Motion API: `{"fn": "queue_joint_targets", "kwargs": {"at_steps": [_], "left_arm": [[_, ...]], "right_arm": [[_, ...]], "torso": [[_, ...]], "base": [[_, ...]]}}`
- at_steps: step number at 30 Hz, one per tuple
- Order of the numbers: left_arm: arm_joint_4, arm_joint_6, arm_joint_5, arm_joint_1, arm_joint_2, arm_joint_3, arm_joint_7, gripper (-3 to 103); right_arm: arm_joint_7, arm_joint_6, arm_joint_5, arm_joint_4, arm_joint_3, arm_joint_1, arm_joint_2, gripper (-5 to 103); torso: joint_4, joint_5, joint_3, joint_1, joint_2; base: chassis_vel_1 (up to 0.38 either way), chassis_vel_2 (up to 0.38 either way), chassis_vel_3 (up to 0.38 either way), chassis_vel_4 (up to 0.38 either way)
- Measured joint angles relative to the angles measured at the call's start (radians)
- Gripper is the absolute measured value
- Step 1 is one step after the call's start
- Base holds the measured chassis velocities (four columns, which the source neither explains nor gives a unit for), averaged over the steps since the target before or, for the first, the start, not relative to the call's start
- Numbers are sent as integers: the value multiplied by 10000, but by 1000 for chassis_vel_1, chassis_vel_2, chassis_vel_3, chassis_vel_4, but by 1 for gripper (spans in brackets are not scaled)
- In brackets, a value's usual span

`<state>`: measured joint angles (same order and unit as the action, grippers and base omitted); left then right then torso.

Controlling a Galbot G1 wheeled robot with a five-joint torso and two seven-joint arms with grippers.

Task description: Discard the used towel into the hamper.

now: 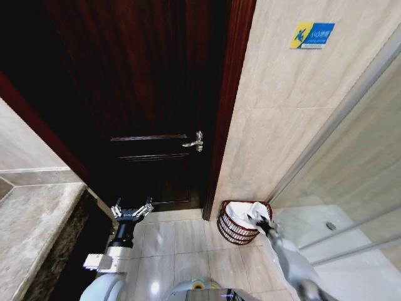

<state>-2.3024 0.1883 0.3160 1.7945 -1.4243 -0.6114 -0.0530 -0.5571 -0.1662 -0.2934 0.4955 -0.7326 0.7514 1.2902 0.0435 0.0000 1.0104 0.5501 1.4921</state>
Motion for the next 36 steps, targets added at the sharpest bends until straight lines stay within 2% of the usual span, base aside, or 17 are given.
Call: {"fn": "queue_joint_targets", "kwargs": {"at_steps": [6,7,11,13,15,16,18,19,21,24,26,29,30,34,36], "left_arm": [[0,0,1,0,0,0,0,100],[0,0,1,0,0,0,0,100],[0,0,1,0,0,0,0,100],[0,0,0,0,-1,0,0,100],[1,0,1,0,0,0,0,100],[1,0,1,0,0,0,0,100],[1,0,1,0,0,0,0,100],[0,-1,1,1,2,0,0,100],[0,0,1,0,0,0,0,100],[0,0,1,0,0,0,0,100],[0,0,1,0,0,0,0,100],[0,0,1,0,-1,-1,0,100],[0,0,1,0,-1,-1,0,100],[0,0,0,0,0,0,0,100],[0,0,1,0,0,0,0,100]], "right_arm": [[-339,-40,-357,570,268,369,-7,100],[-416,-152,-592,1314,367,1038,-139,100],[-335,-261,-859,2229,420,1841,-261,100],[-37,-302,-1253,3270,484,2586,-339,100],[695,-213,-1755,5103,491,3693,-366,100],[695,-213,-1755,5103,491,3693,-366,100],[1464,-49,-1972,7166,358,5008,-327,100],[1756,15,-1927,8098,174,5582,-238,100],[1921,35,-1847,8719,21,5964,-151,100],[2486,128,-1510,11054,-638,7294,187,100],[2557,144,-1476,11473,-744,7529,241,100],[2806,354,-1476,13838,-1389,8825,591,100],[2806,354,-1476,13838,-1389,8825,591,100],[3033,552,-1521,15888,-1795,9790,865,100],[3090,595,-1550,16200,-1885,9924,904,100]], "torso": [[-5,0,0,0,0],[-5,0,0,-1,0],[-9,0,0,-2,0],[-9,2,0,-2,1],[-6,0,-1,-3,0],[-6,0,-1,-3,0],[-8,0,-1,-3,1],[-10,-3,-1,-3,1],[-8,-3,-1,-2,1],[-8,-4,-2,-4,2],[-8,-4,-2,-3,2],[-10,-4,-2,-3,2],[-10,-4,-2,-3,2],[-7,-1,-2,-3,2],[-7,-1,-2,-3,2]], "base": [[0,0,0,0],[0,0,0,0],[0,0,0,0],[0,0,0,0],[0,0,0,0],[0,0,0,0],[0,0,0,0],[0,0,0,0],[0,0,0,0],[0,0,0,0],[0,0,0,0],[0,0,0,0],[0,0,0,0],[0,0,0,0],[0,0,0,0]]}}
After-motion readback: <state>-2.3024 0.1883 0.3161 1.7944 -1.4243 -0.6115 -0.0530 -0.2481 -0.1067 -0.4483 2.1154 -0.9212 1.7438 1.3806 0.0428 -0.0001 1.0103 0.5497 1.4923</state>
